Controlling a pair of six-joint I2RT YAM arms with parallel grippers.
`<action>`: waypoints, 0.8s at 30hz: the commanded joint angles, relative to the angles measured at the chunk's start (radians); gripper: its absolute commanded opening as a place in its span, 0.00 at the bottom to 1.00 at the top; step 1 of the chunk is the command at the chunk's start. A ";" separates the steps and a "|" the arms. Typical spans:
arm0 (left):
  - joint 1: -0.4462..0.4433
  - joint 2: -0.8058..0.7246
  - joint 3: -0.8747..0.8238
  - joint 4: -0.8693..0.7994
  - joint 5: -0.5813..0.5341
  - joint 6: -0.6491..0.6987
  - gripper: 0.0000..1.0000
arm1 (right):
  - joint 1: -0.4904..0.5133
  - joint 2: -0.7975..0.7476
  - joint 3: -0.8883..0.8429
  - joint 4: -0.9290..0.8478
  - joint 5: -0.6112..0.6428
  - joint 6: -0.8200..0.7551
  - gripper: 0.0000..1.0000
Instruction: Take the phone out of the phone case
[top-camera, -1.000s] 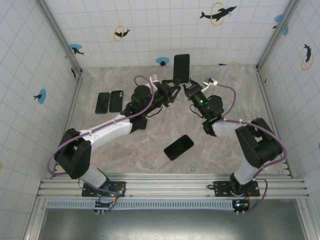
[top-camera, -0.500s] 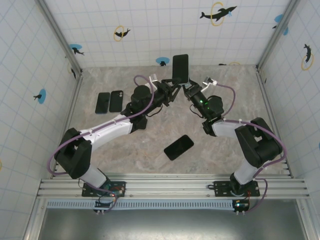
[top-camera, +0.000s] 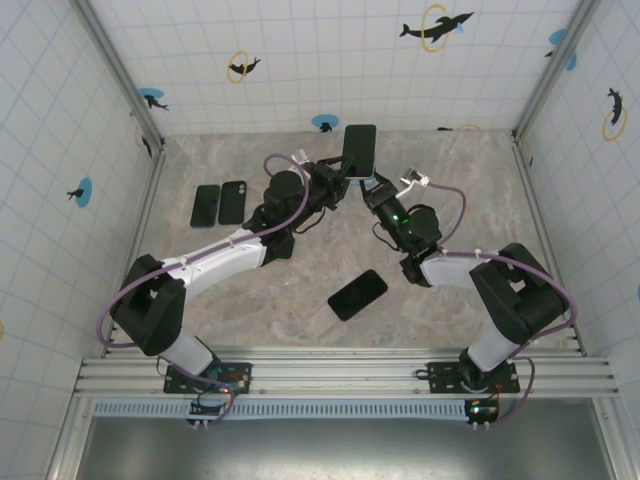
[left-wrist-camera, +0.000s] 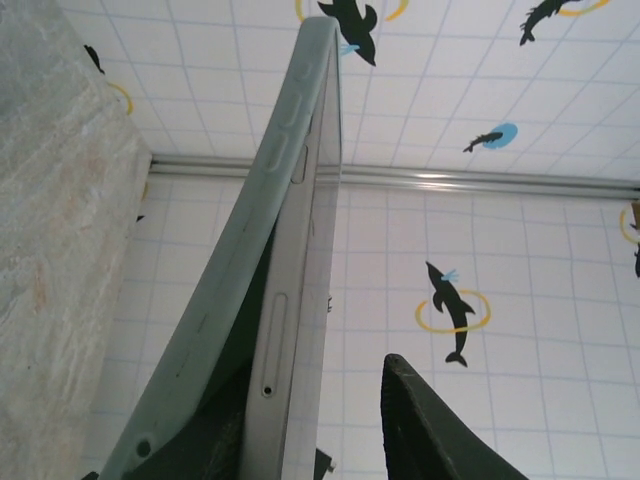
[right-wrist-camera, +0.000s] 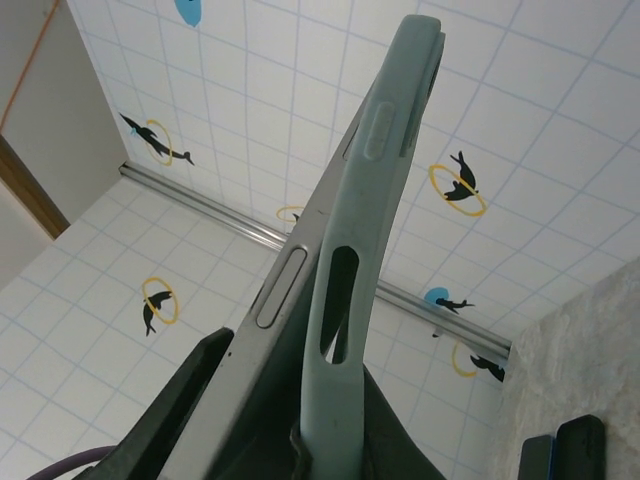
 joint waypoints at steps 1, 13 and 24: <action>-0.012 0.012 0.024 0.036 -0.045 -0.040 0.29 | 0.035 -0.044 -0.003 0.083 0.014 -0.045 0.00; -0.023 0.026 0.069 0.047 -0.008 -0.035 0.07 | 0.045 -0.048 0.006 -0.031 0.050 -0.074 0.00; -0.005 -0.013 0.084 0.012 0.018 0.023 0.00 | 0.020 -0.034 -0.028 -0.138 0.068 -0.126 0.00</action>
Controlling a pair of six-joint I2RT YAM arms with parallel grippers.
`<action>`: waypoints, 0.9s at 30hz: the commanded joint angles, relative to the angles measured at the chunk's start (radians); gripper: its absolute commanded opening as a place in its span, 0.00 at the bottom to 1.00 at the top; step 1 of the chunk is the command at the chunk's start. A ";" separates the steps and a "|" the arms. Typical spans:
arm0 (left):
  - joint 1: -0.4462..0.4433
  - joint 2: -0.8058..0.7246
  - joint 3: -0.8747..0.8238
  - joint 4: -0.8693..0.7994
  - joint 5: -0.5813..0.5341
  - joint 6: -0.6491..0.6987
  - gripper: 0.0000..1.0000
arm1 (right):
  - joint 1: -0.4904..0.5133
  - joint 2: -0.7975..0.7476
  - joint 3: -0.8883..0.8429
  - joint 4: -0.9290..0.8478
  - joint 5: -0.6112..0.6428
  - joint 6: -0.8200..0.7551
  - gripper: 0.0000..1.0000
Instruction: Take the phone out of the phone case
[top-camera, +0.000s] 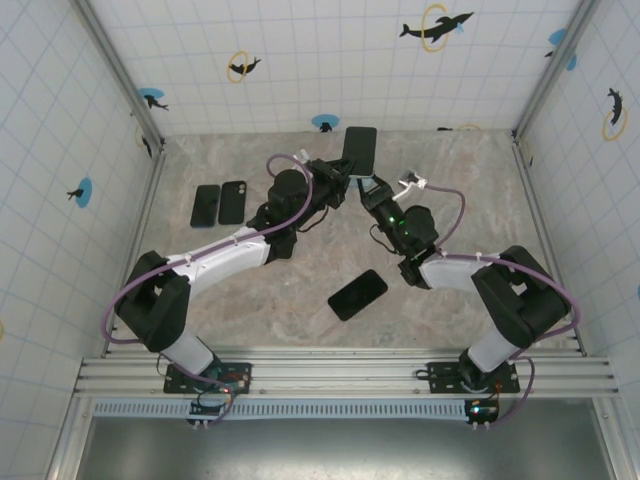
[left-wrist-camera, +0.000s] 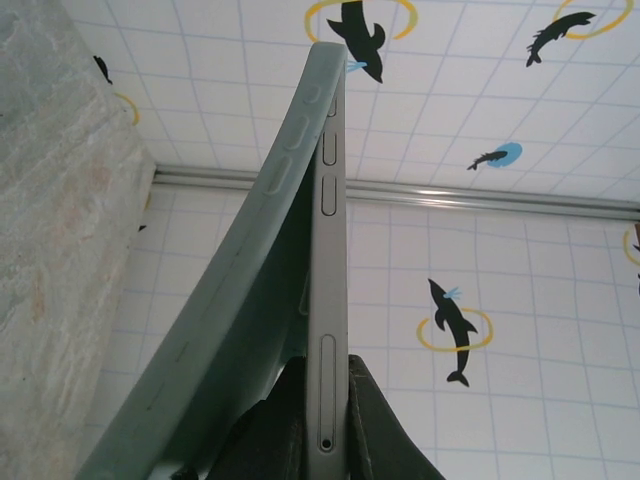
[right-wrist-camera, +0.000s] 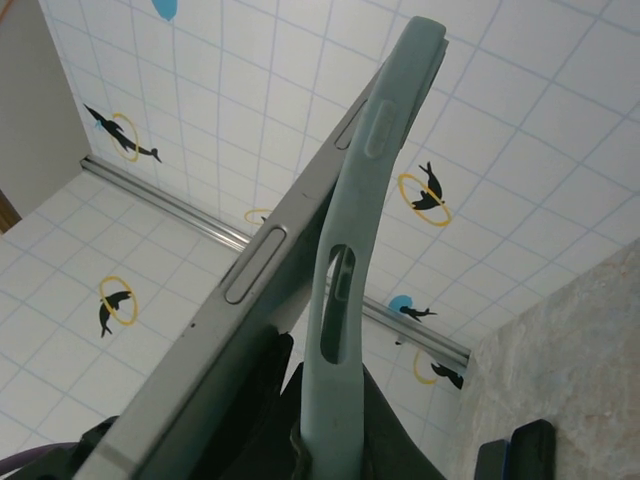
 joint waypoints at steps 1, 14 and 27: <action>0.007 -0.045 0.065 0.006 0.054 0.043 0.00 | -0.005 -0.015 -0.027 -0.074 0.003 -0.063 0.00; 0.031 -0.141 0.003 -0.067 0.094 0.054 0.00 | -0.044 -0.005 -0.049 -0.163 0.049 -0.127 0.00; 0.228 -0.160 -0.124 -0.166 0.283 0.207 0.00 | -0.048 0.046 -0.007 -0.194 -0.060 -0.059 0.00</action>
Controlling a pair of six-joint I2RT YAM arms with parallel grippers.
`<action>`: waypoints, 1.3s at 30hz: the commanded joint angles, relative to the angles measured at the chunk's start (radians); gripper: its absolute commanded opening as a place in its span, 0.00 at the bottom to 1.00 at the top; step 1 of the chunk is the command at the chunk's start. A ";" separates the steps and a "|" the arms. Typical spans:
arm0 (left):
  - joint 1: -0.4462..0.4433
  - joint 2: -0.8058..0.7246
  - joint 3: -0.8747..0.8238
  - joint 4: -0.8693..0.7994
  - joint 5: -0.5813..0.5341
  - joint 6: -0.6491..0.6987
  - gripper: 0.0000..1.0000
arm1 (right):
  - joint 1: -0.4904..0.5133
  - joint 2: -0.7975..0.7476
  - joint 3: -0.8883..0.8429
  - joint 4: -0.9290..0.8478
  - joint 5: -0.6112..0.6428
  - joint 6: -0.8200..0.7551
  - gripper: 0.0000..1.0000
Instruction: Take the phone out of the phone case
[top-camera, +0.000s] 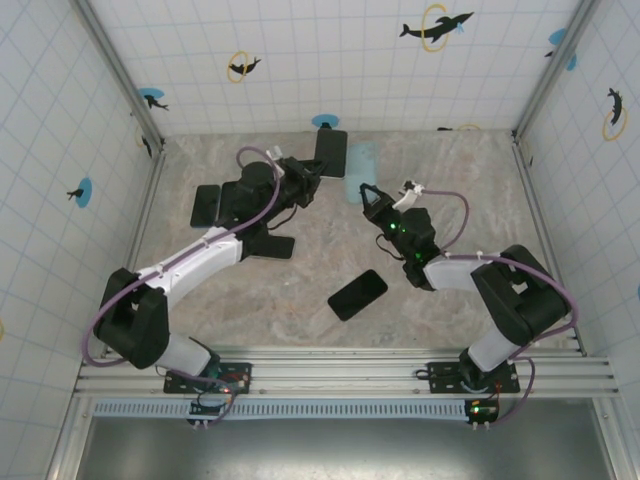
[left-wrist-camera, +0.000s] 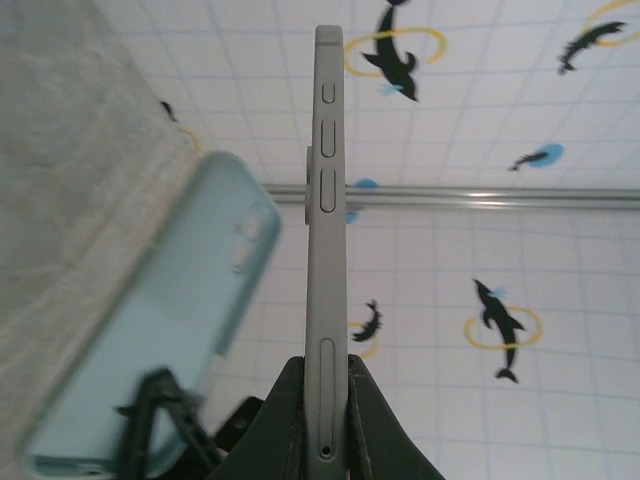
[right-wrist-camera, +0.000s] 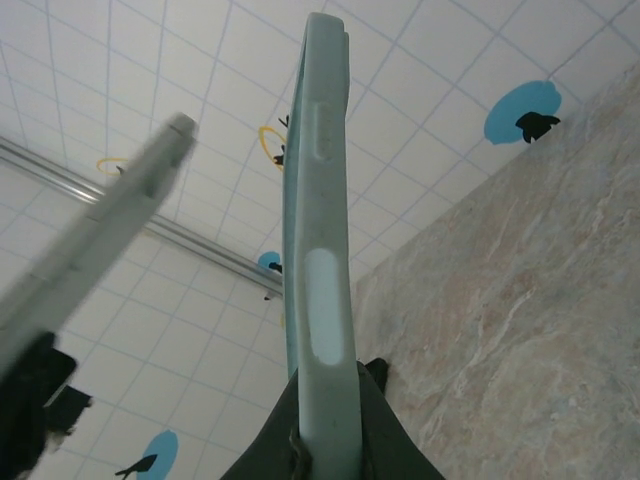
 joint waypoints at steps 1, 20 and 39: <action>0.056 -0.027 -0.057 0.016 0.098 0.095 0.00 | 0.000 0.042 0.047 -0.002 -0.037 0.045 0.00; 0.400 0.223 -0.202 0.152 0.326 0.302 0.00 | 0.068 0.198 0.206 -0.098 -0.062 0.090 0.00; 0.478 0.480 -0.094 0.253 0.350 0.270 0.00 | 0.095 0.267 0.247 -0.119 -0.078 0.099 0.00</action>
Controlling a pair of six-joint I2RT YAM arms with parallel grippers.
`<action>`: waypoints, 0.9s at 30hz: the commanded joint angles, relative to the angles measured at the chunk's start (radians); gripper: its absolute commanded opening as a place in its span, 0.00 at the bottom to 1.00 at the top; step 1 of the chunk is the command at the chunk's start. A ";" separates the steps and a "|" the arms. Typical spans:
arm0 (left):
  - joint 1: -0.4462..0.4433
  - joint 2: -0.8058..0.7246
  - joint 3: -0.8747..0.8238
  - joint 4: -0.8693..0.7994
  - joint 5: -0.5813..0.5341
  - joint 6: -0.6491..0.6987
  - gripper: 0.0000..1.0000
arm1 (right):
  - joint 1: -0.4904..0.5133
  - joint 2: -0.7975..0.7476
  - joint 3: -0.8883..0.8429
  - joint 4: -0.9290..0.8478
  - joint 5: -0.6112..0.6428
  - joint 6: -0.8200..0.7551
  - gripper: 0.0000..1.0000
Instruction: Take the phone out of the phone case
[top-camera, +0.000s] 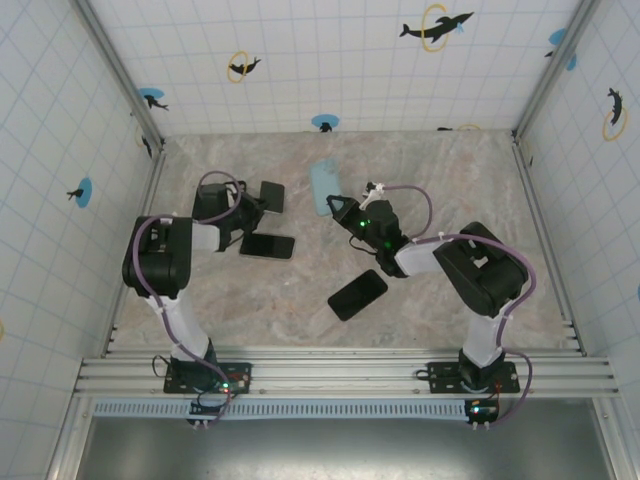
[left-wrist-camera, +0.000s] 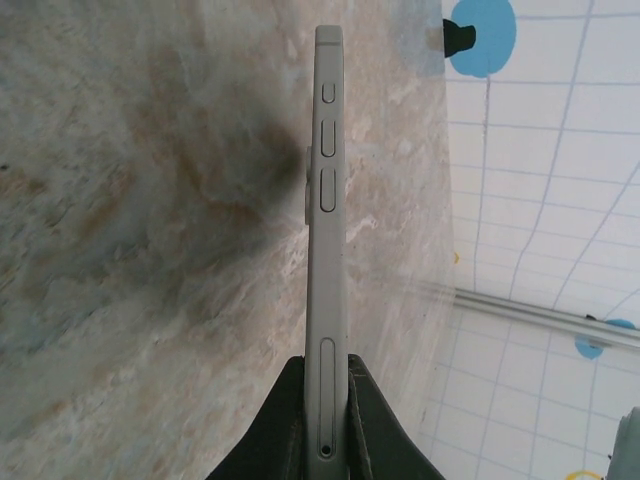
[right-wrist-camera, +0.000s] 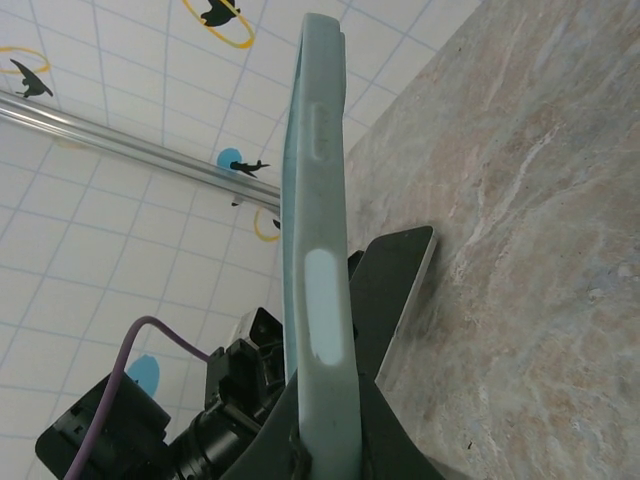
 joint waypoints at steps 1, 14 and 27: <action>0.008 0.031 0.045 0.090 0.029 -0.013 0.00 | 0.006 0.016 0.031 0.012 0.004 0.008 0.00; 0.016 0.082 0.064 0.021 0.038 -0.017 0.04 | -0.006 0.019 0.008 0.043 -0.004 0.033 0.00; 0.014 0.027 0.077 -0.159 0.017 0.084 0.36 | -0.004 0.023 0.003 0.052 -0.014 0.038 0.00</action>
